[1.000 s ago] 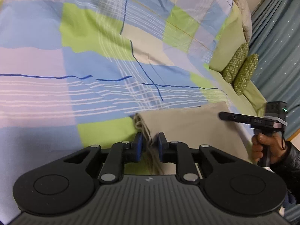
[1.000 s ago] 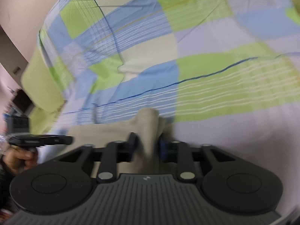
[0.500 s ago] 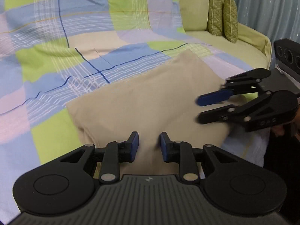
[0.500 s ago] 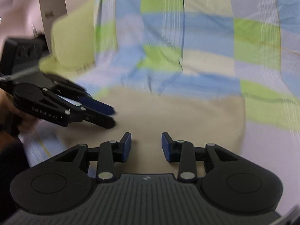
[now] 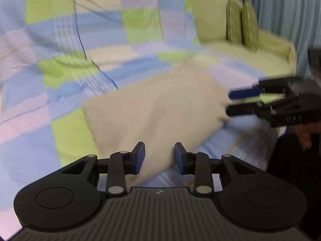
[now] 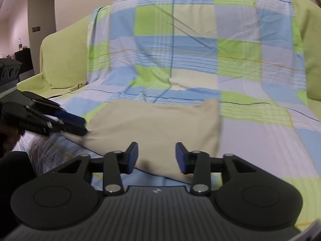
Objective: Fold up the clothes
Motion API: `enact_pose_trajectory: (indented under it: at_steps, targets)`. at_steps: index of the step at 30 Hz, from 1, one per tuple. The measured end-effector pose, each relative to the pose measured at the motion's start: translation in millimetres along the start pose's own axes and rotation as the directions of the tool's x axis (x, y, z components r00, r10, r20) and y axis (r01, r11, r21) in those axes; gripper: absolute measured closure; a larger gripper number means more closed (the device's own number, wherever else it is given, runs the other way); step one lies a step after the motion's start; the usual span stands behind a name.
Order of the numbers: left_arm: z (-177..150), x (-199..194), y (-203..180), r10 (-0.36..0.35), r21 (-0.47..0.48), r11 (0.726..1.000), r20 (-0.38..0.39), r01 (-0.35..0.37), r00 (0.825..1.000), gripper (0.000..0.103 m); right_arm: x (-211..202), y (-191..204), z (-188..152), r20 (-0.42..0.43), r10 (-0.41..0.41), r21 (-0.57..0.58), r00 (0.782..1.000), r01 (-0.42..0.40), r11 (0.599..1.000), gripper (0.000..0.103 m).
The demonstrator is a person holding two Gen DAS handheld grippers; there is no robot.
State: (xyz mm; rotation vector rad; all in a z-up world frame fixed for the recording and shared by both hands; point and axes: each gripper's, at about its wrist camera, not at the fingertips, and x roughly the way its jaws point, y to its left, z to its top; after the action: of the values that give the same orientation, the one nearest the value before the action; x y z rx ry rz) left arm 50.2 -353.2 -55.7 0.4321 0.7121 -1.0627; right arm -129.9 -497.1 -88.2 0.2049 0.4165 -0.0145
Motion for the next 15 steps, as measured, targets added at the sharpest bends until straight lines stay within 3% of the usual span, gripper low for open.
enact_pose_trajectory:
  at_steps: [2, 15]
  targets:
    - [-2, -1, -1, 0.012, -0.032, 0.999, -0.004, -0.012, 1.0, 0.064, 13, 1, -5, -0.049, -0.007, 0.008, 0.999, 0.007, 1.0, 0.061]
    - [-5, 0, -3, 0.025, -0.047, 0.999, -0.006, -0.025, 1.0, 0.064, 0, -16, -23, -0.035, -0.055, 0.059, 0.998, 0.057, 0.997, 0.06]
